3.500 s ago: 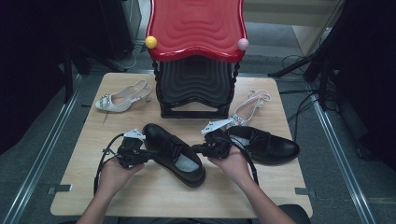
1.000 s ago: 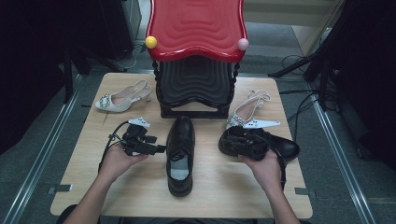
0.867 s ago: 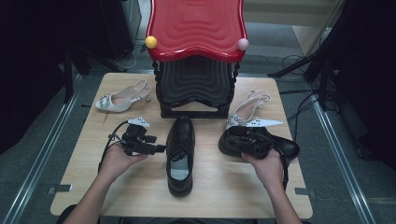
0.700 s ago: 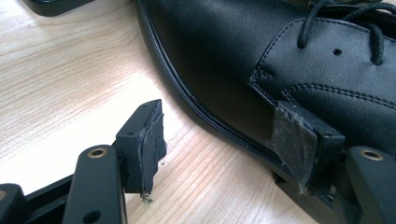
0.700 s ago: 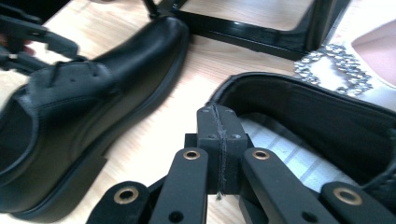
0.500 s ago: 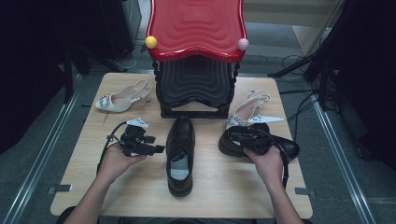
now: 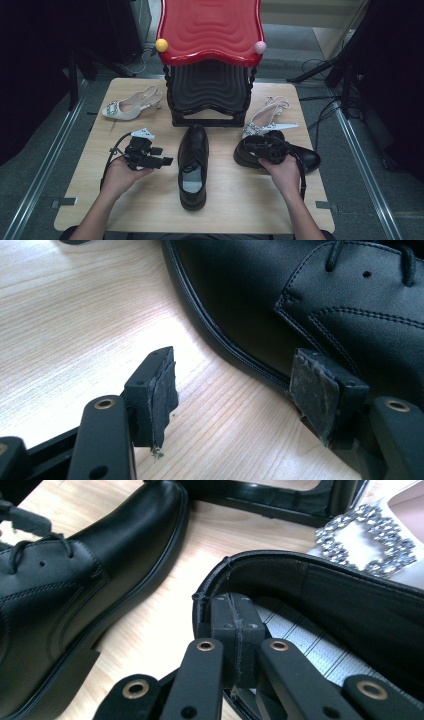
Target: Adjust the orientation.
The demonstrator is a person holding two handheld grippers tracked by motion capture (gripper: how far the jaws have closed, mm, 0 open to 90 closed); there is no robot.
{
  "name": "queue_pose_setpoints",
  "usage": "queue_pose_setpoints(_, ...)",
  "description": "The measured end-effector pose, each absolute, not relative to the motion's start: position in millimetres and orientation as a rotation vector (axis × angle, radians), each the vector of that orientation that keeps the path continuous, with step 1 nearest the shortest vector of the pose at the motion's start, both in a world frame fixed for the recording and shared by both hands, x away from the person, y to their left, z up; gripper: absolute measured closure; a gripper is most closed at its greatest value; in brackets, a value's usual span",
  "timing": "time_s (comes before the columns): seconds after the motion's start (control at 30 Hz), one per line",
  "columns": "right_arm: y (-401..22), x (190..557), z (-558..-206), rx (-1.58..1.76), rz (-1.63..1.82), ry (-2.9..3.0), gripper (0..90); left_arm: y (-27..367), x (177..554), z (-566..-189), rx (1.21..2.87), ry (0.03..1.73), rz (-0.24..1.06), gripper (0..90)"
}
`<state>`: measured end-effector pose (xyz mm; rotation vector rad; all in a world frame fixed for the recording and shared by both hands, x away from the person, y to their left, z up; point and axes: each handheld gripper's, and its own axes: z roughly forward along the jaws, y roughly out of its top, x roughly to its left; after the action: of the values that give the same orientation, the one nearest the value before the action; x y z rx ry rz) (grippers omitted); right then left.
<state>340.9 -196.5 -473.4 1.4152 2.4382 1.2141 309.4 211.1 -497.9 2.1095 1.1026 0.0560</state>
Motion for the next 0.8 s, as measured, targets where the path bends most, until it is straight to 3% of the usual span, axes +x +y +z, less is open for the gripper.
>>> queue_pose_setpoints(0.8, -183, 313, -473, 1.357, 1.252, 2.555, 90.0, 210, 316, -495, 2.088, 1.085, 0.074, 35.5)
